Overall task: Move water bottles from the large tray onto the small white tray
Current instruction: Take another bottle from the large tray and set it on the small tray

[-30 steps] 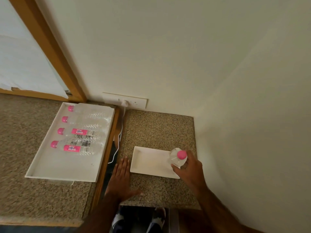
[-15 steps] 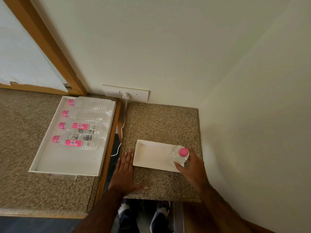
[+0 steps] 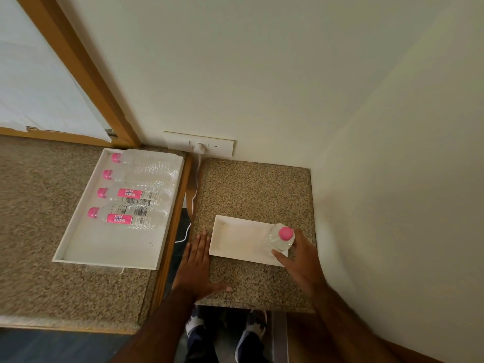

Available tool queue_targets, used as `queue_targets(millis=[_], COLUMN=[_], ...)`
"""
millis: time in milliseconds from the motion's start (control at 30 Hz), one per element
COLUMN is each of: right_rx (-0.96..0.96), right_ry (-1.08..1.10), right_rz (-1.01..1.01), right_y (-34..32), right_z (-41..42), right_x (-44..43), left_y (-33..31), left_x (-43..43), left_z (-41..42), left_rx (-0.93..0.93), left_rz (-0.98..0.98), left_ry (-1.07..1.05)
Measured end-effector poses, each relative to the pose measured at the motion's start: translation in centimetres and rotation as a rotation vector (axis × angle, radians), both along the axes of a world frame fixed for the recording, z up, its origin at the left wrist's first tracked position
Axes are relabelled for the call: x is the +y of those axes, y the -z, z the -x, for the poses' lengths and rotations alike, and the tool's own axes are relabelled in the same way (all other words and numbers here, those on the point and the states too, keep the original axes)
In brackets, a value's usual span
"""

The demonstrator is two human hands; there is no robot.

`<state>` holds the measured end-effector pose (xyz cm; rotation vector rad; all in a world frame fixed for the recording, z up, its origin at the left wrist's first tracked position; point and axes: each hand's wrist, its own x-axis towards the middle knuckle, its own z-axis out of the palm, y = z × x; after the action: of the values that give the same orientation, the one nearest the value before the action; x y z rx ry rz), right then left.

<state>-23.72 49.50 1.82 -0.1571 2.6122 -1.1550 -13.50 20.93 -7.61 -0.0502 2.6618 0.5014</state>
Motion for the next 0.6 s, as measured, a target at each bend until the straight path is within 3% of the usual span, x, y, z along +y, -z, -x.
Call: queue_targets(millis=[333,500,600], right_rx=[0.13,0.227,0.376], right_ry=[0.029,-0.037,-0.215], right_rz=[0.157,0.147,0.173], right_y=[-8.8,-12.9,-16.9], right_z=[3.2,6.9,7.0], right_x=[-2.5,-5.7,-12.5], left_y=[-3.8,-7.0,-11.6], left_x=[-1.4,-1.5,-6.0], left_z=[0.5,3.1,2.3], left_rx=[0.097,0.154,0.331], left_rz=[0.005,0.036,0.078], left_ry=[-0.045,0.071,-0.083])
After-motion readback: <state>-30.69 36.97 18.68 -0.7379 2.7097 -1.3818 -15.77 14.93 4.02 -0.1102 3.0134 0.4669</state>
